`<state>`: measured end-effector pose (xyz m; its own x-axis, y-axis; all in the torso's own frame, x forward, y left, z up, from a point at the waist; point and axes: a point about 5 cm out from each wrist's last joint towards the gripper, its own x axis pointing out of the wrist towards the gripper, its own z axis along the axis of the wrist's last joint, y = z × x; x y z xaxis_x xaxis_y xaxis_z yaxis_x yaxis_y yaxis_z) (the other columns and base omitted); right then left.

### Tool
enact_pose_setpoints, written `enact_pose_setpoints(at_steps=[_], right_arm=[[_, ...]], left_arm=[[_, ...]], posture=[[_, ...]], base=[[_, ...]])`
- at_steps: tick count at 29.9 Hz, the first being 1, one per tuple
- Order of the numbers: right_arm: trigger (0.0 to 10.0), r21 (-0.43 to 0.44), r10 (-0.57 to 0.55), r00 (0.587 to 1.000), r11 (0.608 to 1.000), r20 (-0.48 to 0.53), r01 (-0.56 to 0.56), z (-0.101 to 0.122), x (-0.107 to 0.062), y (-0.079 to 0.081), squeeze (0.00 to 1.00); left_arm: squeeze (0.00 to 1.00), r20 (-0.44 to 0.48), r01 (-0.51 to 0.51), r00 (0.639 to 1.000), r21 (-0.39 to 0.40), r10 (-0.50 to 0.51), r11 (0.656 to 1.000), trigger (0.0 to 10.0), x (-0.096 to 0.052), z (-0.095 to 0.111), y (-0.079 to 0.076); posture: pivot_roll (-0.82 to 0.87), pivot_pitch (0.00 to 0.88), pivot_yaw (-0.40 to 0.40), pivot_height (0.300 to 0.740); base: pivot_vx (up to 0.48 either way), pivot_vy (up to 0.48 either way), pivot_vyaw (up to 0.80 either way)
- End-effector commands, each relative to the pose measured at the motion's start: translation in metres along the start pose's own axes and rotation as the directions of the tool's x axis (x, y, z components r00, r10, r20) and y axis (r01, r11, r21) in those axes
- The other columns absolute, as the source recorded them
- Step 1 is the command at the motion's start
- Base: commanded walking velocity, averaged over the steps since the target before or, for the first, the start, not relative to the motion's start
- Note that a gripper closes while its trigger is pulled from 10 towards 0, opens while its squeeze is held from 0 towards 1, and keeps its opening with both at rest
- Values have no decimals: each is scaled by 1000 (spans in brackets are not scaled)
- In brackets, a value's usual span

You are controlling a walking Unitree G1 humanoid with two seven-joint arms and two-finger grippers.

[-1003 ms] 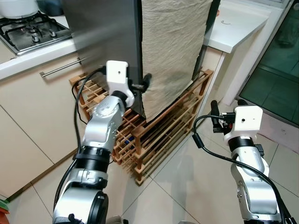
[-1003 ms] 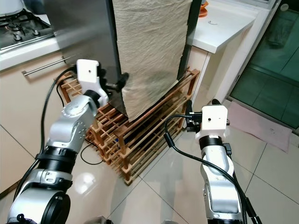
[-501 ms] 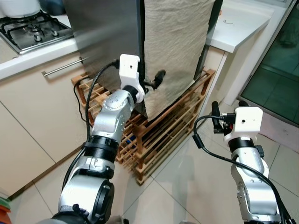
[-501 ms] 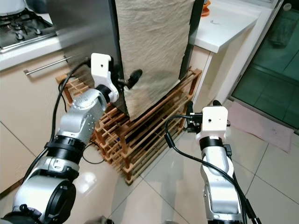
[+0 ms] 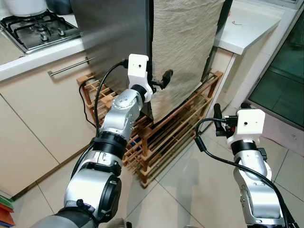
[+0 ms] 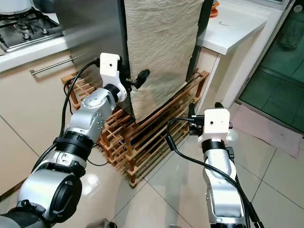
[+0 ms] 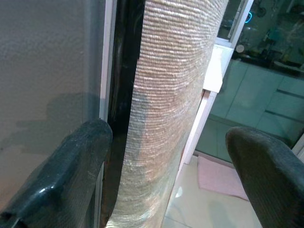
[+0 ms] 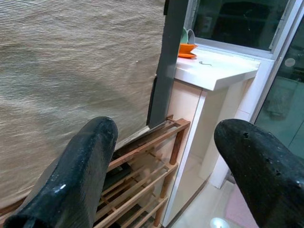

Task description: Restocking fridge

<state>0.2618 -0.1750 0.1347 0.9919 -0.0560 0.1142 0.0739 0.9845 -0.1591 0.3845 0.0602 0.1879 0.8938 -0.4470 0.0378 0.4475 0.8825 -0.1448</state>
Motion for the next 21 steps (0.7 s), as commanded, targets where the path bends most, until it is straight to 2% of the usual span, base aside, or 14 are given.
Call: enact_pose_setpoints(at_steps=[1,2,4,8,11,16,21], right_arm=[[10000,-4,-3,1000,1000,-1,3,0,-1,-1,0],[10000,-5,-2,1000,1000,-1,2,0,-1,-1,0],[10000,-6,-1,1000,1000,-1,0,0,0,-1,0],[10000,-7,1,1000,1000,-3,-1,0,0,-1,0],[10000,-7,3,1000,1000,-5,-3,0,1,0,0],[10000,-6,0,1000,1000,-5,0,0,1,0,0],[10000,-6,-3,1000,1000,-6,3,0,1,0,0]], left_arm=[[0,13,23,1000,10,-24,1000,10000,5,6,-7],[0,20,43,999,9,-44,999,10000,6,7,-12],[0,73,181,981,-13,-180,983,10000,7,16,-37],[0,99,308,947,-17,-305,951,10000,6,21,-60],[0,111,409,909,-45,-402,911,10000,5,24,-78],[0,111,510,857,-57,-503,858,10000,1,25,-94],[0,106,529,846,-50,-522,847,10000,-1,25,-95]], posture=[[-137,0,11,727],[-138,0,10,727],[-138,0,10,727],[-138,0,9,727],[-140,0,10,727],[-144,0,13,727],[-147,0,15,727]], base=[[0,0,0],[0,0,0],[0,0,0],[0,0,0],[0,0,0],[0,0,0],[0,0,0]])
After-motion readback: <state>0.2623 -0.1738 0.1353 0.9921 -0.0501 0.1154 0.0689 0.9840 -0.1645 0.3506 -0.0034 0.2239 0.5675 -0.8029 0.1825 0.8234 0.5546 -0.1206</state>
